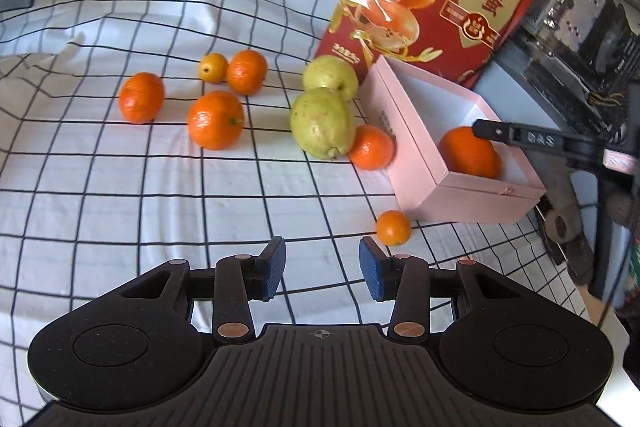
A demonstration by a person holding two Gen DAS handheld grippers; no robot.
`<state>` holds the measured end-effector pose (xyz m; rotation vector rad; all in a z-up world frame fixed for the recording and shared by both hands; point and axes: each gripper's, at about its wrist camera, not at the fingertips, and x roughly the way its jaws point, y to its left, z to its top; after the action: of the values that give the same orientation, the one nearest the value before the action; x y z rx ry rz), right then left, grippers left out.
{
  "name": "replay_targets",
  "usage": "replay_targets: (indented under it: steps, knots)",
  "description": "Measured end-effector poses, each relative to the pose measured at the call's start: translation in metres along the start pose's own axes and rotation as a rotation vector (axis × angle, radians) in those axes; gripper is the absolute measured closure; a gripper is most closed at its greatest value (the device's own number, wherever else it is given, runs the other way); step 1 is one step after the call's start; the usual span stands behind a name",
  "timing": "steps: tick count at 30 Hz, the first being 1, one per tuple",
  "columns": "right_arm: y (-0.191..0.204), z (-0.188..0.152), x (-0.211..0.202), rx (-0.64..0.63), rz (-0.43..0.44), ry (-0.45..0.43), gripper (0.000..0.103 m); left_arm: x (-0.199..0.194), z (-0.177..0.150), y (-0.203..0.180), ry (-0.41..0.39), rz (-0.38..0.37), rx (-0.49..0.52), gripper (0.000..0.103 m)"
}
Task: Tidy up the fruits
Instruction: 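Lower the large orange into the pink box and open the right tool, then grasp another small tangerine on the cloth with the left tool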
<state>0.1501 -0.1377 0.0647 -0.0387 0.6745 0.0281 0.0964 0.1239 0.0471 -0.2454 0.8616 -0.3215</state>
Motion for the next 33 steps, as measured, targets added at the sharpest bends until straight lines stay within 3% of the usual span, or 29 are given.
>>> replay_targets:
  steps: [5, 12, 18, 22, 24, 26, 29, 33]
  knots:
    - [0.011, -0.015, -0.033, -0.035, -0.006, -0.056, 0.028, 0.013, 0.004, -0.002, 0.025, -0.013, 0.025, 0.058]
    - [0.032, -0.042, -0.066, -0.088, -0.033, -0.078, 0.028, 0.025, 0.016, -0.008, 0.026, -0.026, 0.068, 0.058]
    - [0.05, -0.068, -0.081, -0.15, 0.026, -0.037, 0.028, 0.037, 0.045, -0.017, -0.003, -0.058, 0.105, 0.058]
    - [0.06, -0.08, -0.084, -0.158, 0.049, -0.005, 0.028, 0.046, 0.073, -0.026, -0.053, -0.023, 0.126, 0.058]
    - [0.065, -0.084, -0.085, -0.162, 0.053, 0.002, 0.028, 0.052, 0.086, -0.035, -0.064, -0.039, 0.182, 0.058]
    - [0.068, -0.087, -0.084, -0.164, 0.053, 0.004, 0.028, 0.062, 0.094, -0.05, -0.048, -0.059, 0.306, 0.058]
    - [0.069, -0.09, -0.082, -0.156, 0.057, 0.019, 0.028, 0.08, 0.09, -0.068, -0.012, -0.028, 0.516, 0.058]
    - [0.066, -0.093, -0.08, -0.148, 0.06, 0.033, 0.028, 0.095, 0.079, -0.08, 0.052, -0.023, 0.719, 0.058]
